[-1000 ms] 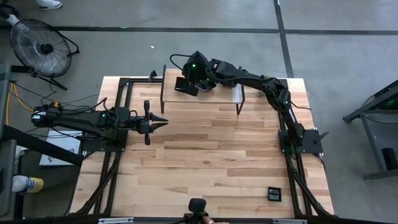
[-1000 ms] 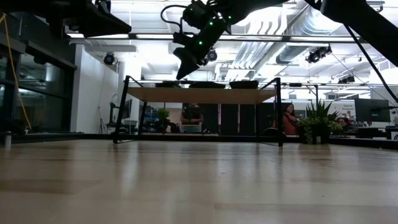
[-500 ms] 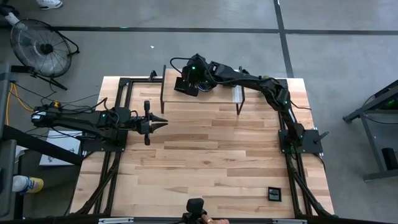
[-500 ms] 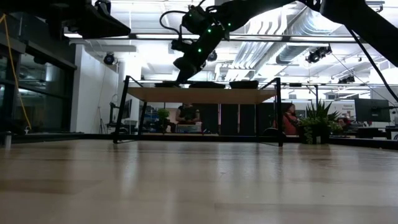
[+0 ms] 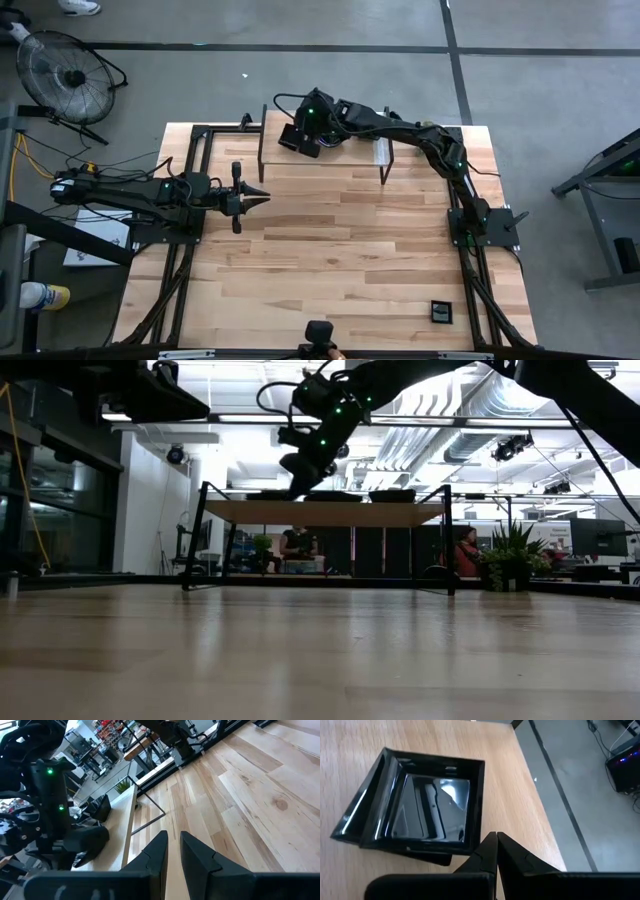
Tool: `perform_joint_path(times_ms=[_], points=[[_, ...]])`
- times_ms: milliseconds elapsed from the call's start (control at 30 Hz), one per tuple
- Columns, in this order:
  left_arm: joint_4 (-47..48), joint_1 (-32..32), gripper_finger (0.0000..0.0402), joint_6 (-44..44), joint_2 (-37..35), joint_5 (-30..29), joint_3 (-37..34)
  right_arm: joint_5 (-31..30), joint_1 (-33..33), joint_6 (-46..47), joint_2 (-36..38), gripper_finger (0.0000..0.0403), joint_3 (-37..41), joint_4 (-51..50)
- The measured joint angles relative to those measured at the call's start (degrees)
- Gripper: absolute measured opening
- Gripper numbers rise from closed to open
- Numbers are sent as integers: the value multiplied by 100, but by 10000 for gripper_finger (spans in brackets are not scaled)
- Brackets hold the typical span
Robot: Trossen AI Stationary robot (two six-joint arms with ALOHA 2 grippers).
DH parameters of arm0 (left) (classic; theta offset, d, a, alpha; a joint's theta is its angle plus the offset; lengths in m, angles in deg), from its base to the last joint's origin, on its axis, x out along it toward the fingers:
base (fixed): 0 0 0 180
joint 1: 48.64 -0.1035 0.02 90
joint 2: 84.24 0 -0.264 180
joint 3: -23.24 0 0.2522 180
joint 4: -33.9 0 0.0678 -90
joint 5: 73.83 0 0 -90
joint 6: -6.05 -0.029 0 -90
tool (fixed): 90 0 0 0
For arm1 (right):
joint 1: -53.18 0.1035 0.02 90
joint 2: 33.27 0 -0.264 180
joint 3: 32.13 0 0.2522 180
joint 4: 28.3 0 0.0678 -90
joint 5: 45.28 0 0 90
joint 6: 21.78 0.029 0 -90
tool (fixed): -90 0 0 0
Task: Pick & Place Mini shaped plates
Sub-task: Stack the square plate on top of the other square plates on the shelf
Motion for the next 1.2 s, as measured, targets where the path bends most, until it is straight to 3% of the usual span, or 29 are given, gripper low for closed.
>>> perform_joint_path(times_ms=[167,367,667,1200], points=[[0,-2,46,0,0,0,0,-12,0,59,3,0,0,-85],[2,-2,46,0,-1,0,0,-561,2,147,119,0,-25,13],[4,-1,46,0,-1,0,0,442,0,448,257,0,-37,8],[2,0,46,0,0,0,0,101,-42,581,238,0,115,265]])
